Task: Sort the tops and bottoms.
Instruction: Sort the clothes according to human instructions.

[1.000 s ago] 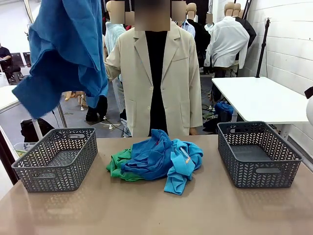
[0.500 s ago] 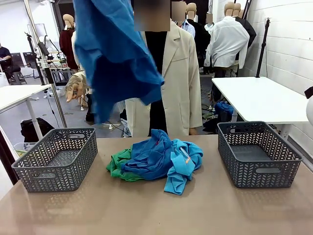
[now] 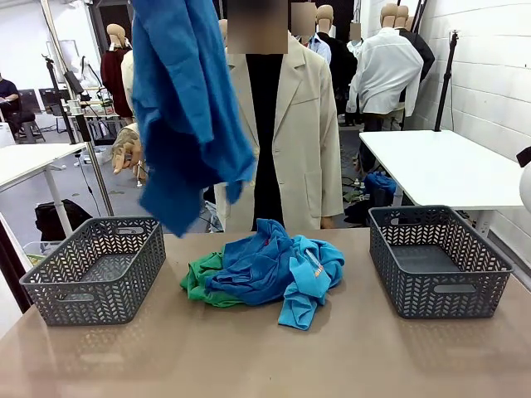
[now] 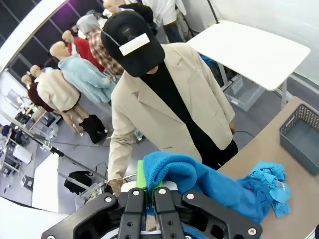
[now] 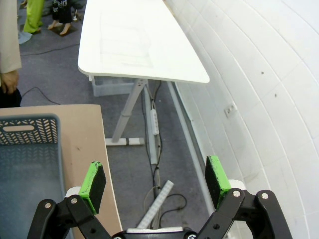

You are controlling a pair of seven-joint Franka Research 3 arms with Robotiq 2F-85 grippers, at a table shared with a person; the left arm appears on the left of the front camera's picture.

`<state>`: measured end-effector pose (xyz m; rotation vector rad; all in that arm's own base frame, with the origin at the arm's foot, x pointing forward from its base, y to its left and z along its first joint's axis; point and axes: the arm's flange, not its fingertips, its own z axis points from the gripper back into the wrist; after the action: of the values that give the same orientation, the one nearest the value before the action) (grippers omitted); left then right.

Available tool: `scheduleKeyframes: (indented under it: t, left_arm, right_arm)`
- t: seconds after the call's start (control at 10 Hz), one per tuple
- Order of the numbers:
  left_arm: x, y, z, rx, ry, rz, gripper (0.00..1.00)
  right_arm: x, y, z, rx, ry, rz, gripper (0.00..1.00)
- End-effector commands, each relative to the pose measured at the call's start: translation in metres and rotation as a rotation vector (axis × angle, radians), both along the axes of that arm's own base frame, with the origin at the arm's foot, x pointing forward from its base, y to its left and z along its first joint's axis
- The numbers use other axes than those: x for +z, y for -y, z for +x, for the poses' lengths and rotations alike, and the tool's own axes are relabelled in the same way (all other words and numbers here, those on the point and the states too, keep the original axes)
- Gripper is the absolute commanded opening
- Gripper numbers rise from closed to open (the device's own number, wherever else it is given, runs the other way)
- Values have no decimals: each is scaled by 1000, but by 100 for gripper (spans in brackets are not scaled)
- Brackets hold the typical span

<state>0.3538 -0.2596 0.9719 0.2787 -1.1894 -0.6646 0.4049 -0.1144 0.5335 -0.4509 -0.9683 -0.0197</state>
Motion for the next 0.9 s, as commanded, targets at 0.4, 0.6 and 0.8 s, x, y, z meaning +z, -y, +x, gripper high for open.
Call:
scheduleKeyframes:
  t: [0.4, 0.6, 0.8]
  left_arm:
    - [-12, -140, -20, 184, 9, -46, 0]
    - [-39, -169, -24, 210, 0, -40, 0]
    - [-84, -183, -27, 221, -89, -54, 0]
  right_arm:
    - [0, 0, -1, 0, -10, -4, 100]
    - [0, 0, -1, 0, -10, -4, 100]
    - [0, 0, -1, 0, -10, -4, 100]
